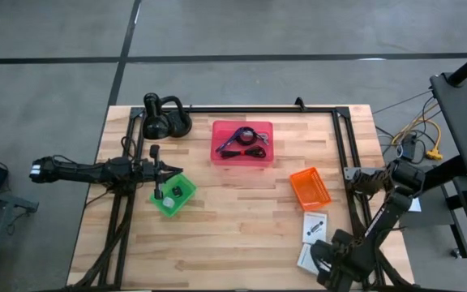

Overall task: Pick and place items into bin
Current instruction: Put the top card reader box into the orange bin

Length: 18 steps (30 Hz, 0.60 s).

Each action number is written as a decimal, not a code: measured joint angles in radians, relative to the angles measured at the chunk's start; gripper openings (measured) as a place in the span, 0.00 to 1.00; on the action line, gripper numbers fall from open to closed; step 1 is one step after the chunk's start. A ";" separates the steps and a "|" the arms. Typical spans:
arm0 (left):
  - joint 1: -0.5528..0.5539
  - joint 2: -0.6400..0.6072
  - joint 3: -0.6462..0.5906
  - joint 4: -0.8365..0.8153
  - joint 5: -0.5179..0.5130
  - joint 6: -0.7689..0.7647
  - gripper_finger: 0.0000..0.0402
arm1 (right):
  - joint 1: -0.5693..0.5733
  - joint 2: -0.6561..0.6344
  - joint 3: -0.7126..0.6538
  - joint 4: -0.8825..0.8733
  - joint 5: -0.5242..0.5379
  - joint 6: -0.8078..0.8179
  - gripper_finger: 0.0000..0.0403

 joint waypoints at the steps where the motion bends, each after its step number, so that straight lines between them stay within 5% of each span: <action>1: 0.000 -0.001 0.000 0.000 0.000 0.000 0.00 | -0.001 0.000 -0.012 0.019 -0.007 -0.006 0.95; 18: 0.000 -0.002 0.000 0.005 0.000 0.000 0.00 | -0.013 -0.070 -0.098 0.133 -0.062 -0.076 0.95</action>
